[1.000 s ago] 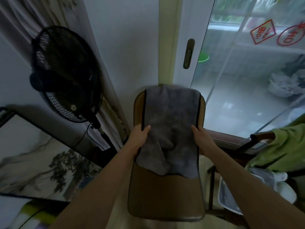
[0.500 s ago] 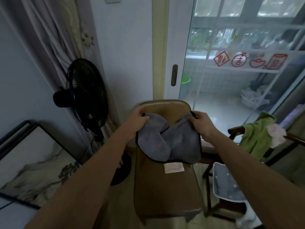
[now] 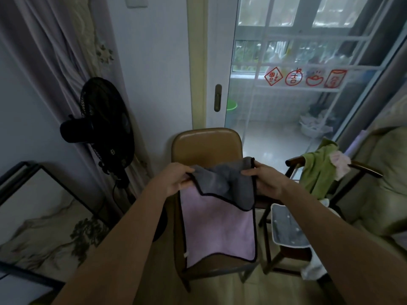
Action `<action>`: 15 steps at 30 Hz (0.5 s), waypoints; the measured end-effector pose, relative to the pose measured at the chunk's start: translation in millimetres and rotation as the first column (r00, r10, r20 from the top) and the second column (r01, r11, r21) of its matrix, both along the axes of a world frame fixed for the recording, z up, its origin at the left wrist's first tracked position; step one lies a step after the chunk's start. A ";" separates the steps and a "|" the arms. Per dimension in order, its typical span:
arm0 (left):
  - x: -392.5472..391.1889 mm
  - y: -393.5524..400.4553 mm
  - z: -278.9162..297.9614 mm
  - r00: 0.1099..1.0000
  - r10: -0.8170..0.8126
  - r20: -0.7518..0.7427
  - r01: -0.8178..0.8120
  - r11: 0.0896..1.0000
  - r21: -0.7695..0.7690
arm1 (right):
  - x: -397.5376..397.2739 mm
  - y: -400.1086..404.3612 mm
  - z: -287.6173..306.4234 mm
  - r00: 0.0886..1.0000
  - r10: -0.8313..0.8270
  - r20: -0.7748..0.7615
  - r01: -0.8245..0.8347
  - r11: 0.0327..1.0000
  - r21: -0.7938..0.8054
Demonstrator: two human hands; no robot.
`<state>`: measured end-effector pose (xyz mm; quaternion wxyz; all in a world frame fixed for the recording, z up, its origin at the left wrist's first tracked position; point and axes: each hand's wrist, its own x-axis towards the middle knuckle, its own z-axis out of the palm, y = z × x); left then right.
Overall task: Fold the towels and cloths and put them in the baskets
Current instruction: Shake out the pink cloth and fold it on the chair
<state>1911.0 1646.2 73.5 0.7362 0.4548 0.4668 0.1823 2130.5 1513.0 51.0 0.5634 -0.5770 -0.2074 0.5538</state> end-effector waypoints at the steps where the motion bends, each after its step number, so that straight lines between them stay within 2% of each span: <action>1: 4.7 0.9 -5.5 0.999 0.031 -0.019 -0.031 0.999 0.005 | -1.3 -0.4 -2.2 0.999 0.040 0.011 -0.040 0.999 0.009; 3: 15.2 6.0 -17.2 0.991 0.114 -0.063 -0.112 0.993 0.038 | -0.5 4.8 -8.5 0.991 0.049 0.124 -0.046 0.999 -0.022; 6: 30.1 18.9 -27.2 0.965 0.251 -0.079 -0.249 0.968 0.037 | 9.5 23.6 -16.9 0.942 -0.108 0.319 0.133 0.990 -0.056; 8: 41.9 32.2 -26.9 0.945 0.323 -0.057 -0.321 0.946 0.040 | 19.3 38.7 -19.8 0.918 -0.217 0.333 0.238 0.971 -0.021; 10: 51.3 43.3 -26.2 0.952 0.302 -0.040 -0.299 0.951 0.072 | 29.0 50.7 -18.1 0.888 -0.304 0.344 0.315 0.949 0.024; 12: 58.0 47.1 -26.3 0.958 0.285 -0.014 -0.281 0.952 0.120 | 38.8 58.3 -16.7 0.863 -0.351 0.363 0.357 0.933 0.053; 15: 58.8 37.5 -31.9 0.935 0.352 0.035 -0.352 0.916 0.194 | 45.6 55.9 -20.1 0.837 -0.364 0.409 0.383 0.923 0.037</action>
